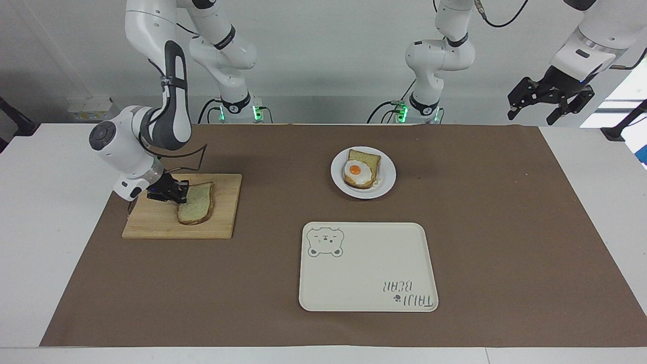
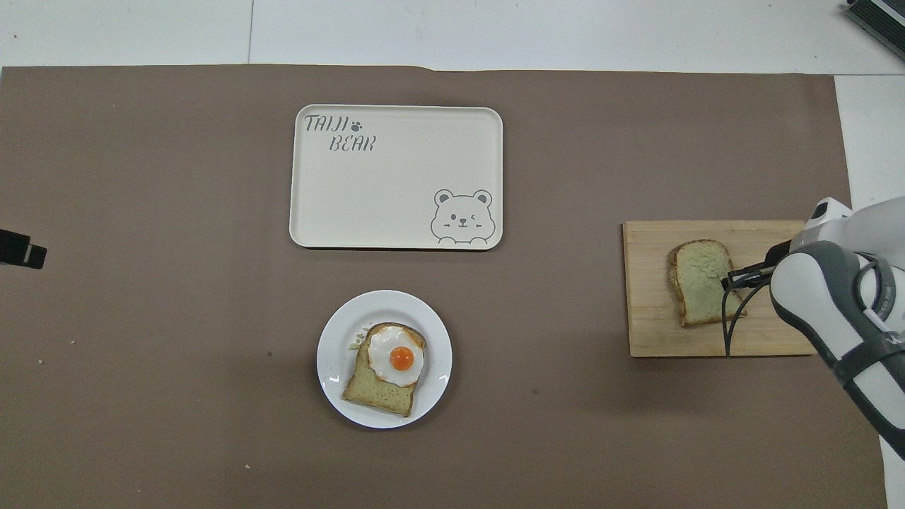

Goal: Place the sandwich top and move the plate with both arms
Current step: 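Reach the right gripper to the bread slice on the wooden board, then grasp and lift the bread slice with the right gripper, then carry the bread slice with the right gripper over the egg plate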

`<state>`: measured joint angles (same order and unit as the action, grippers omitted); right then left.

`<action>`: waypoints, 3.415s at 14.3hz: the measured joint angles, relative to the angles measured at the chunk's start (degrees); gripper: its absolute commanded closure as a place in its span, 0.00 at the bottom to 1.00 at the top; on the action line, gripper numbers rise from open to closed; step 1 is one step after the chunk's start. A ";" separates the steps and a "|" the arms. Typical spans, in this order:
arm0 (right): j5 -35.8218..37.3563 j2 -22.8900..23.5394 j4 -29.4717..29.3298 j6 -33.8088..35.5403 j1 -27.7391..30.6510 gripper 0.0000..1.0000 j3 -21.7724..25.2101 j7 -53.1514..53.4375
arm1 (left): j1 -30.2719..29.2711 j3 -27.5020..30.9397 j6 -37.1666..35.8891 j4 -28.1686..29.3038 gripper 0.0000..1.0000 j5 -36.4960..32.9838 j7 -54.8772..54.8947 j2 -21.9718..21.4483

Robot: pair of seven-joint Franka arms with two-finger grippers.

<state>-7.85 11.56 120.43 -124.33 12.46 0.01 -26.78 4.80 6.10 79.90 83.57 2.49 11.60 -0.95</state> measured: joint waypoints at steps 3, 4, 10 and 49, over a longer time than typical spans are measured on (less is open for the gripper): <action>0.00 0.02 -1.66 1.87 0.07 1.00 0.02 0.00 | 0.00 -0.02 0.01 0.73 0.00 -0.25 0.00 -0.61; 0.00 0.00 -2.82 3.23 0.09 1.00 0.02 0.00 | 0.00 -0.04 0.02 0.79 0.00 -0.26 0.00 -0.68; 0.00 -0.83 -12.45 15.57 0.04 1.00 -0.13 0.00 | 0.01 -0.11 0.11 0.79 0.00 -0.69 0.01 -0.72; -10.15 -2.80 -16.55 6.29 -34.19 1.00 -8.02 47.73 | 0.03 -0.29 0.11 0.79 0.00 -1.04 0.08 -0.72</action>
<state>-18.00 8.76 103.88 -118.04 -21.73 -8.01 20.95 4.83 5.81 80.01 84.37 1.45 11.68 -1.67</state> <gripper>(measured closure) 0.930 0.000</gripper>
